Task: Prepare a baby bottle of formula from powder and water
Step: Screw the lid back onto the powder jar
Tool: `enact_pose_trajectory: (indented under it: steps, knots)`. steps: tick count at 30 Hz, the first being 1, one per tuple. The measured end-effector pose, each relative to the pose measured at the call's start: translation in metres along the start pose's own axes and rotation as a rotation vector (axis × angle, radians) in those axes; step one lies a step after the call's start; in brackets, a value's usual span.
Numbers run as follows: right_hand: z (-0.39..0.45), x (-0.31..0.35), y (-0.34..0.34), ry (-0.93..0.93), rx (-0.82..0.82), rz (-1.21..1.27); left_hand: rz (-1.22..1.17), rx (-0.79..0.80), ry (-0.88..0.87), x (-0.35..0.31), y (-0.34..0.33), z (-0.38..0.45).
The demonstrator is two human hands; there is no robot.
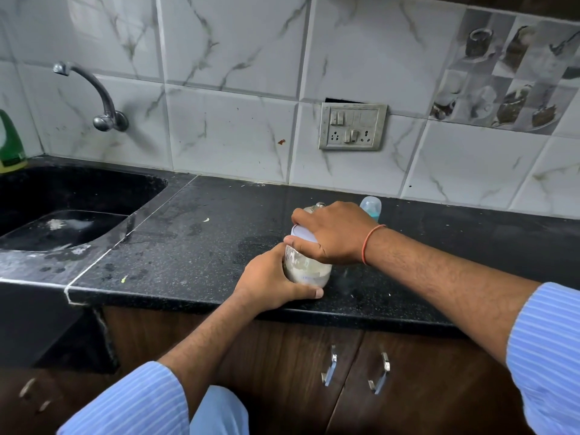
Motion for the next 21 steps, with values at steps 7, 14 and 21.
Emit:
enact_pose_trajectory:
  steps: [7,14,21]
  knots:
    - [-0.012,-0.013,0.003,-0.127,0.096,0.135,0.037,0.012,0.015,-0.002,0.005,0.0]
    - [-0.021,-0.063,0.008,-0.312,0.02,0.325,0.159,-0.104,0.097,0.025,0.053,0.021]
    - [-0.005,-0.071,-0.035,-0.301,0.05,0.372,0.182,-0.162,0.163,0.048,0.061,0.044]
Point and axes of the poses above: each hand's wrist, its own z-axis towards the middle knuckle, its own y-axis out of the back of the hand, x = y × z, the point moved 8 cm from there along z, towards the middle knuckle, and after that the axes turned 7 degrees about -x, right-handed, at the moved point
